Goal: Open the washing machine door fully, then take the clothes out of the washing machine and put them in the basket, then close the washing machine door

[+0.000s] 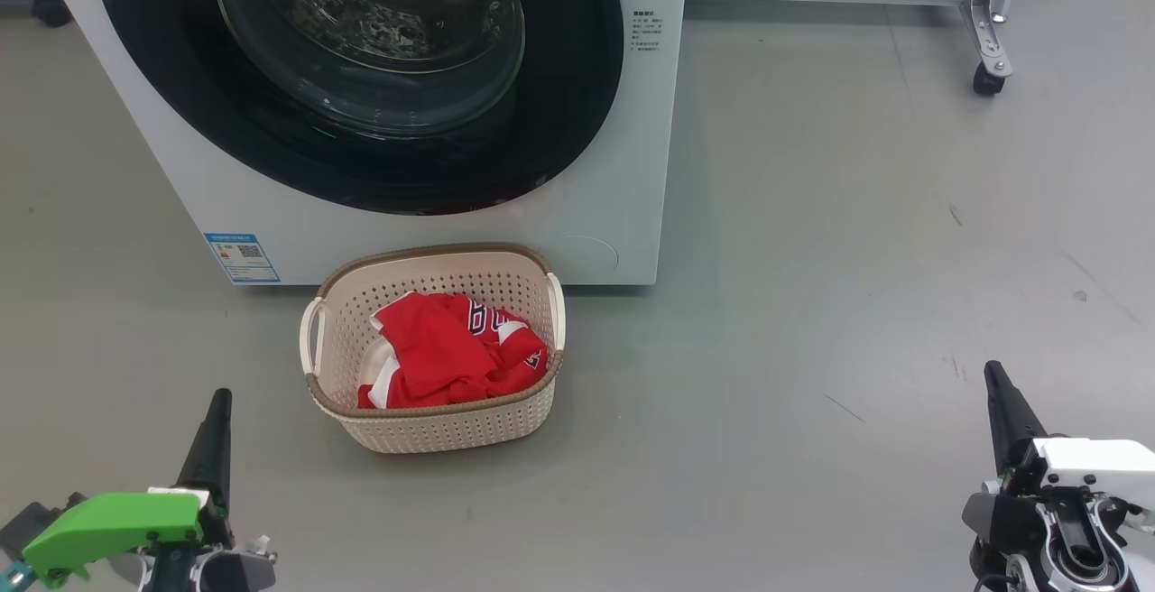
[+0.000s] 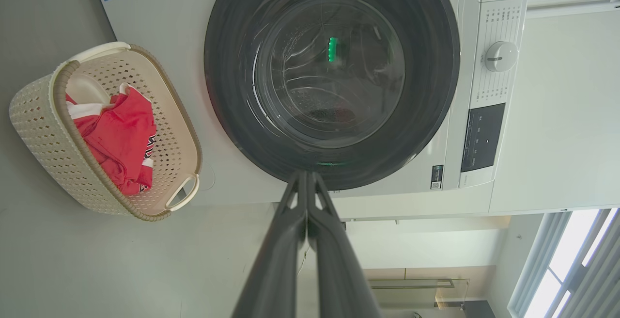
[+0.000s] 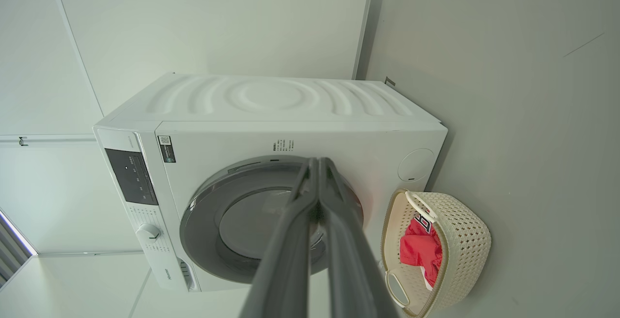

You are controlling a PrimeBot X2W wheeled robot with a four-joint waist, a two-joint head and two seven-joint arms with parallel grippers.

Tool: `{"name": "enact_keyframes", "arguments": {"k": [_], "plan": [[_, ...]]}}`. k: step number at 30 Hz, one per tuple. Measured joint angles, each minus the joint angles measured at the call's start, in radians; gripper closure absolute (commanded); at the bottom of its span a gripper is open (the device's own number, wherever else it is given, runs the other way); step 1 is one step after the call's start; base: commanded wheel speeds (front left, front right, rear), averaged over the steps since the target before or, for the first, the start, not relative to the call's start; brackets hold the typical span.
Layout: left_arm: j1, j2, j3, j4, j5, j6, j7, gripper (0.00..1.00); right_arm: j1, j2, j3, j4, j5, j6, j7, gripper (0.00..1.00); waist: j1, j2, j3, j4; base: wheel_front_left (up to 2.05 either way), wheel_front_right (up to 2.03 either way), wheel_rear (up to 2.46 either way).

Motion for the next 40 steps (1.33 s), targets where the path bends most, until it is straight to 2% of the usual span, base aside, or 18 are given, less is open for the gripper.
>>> {"name": "enact_keyframes", "arguments": {"k": [40], "plan": [[0.000,0.000,0.002,-0.001,0.000,0.000,0.005,1.00,0.000,0.000,-0.003,0.000,0.000,0.000,0.008,1.00,0.0000,0.0000,0.000,0.000,0.00,0.00,0.00]]}}
